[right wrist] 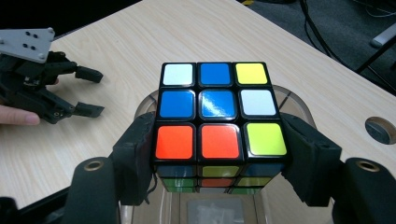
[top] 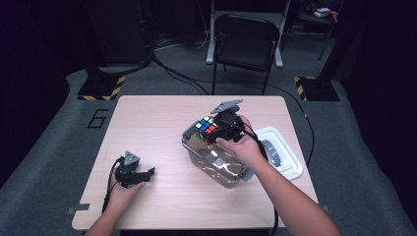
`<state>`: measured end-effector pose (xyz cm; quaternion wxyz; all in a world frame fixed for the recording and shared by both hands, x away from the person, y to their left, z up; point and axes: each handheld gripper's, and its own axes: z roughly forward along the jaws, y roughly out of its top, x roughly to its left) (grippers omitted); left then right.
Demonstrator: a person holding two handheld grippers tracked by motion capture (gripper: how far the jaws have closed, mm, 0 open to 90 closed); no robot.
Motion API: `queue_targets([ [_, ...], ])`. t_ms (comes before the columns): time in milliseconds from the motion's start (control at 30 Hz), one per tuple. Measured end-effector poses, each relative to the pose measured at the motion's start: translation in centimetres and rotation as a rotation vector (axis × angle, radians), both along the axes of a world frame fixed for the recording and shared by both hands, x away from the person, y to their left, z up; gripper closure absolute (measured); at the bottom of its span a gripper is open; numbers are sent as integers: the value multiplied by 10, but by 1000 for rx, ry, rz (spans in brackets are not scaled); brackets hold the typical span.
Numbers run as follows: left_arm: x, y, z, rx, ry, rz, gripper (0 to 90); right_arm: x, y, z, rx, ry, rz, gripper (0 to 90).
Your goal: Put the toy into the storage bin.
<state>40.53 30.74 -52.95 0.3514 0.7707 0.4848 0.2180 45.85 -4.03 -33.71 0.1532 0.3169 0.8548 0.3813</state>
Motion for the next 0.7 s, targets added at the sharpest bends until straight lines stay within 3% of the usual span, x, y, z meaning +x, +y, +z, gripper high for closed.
queue_targets([
  [267, 0, 0, 0, 0, 0, 1, 228, 12, -1, -9, -11, 12, -29, 340],
  [700, 0, 0, 0, 0, 0, 1, 228, 21, 3, -24, -39, 16, -10, 339],
])
